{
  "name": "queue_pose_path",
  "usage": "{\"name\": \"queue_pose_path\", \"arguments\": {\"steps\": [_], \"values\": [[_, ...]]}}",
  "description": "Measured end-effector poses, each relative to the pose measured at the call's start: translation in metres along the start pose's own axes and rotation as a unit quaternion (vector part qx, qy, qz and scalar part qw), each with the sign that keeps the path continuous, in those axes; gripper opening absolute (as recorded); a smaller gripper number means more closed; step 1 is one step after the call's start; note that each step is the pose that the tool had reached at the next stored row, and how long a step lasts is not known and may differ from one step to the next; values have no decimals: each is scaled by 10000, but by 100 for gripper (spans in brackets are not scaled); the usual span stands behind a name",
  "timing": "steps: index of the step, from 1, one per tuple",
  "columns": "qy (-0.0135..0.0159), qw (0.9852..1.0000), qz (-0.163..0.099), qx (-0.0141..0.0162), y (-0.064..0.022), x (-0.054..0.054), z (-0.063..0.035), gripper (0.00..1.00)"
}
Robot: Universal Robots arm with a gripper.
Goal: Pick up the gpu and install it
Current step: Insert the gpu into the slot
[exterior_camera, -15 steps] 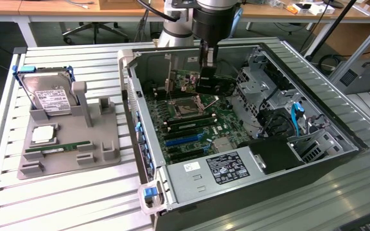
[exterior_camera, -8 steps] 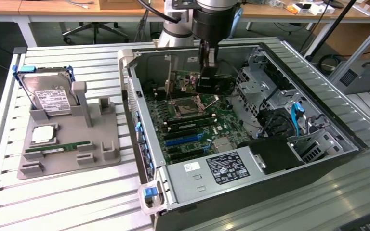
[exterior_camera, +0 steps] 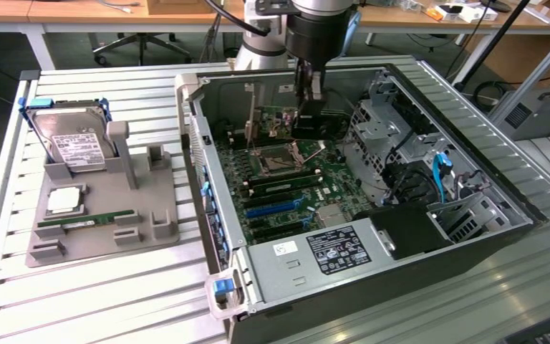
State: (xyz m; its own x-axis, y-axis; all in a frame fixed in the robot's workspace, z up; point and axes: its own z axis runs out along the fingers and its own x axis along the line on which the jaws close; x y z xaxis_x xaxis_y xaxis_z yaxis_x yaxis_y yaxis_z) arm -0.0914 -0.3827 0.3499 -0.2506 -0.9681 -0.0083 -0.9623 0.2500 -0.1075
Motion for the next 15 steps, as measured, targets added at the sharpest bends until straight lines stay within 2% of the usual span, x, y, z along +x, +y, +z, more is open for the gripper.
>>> {"name": "queue_pose_path", "arguments": {"steps": [15], "values": [[-37, 9986, -528, 1, 1, 0, 4, 27]]}}
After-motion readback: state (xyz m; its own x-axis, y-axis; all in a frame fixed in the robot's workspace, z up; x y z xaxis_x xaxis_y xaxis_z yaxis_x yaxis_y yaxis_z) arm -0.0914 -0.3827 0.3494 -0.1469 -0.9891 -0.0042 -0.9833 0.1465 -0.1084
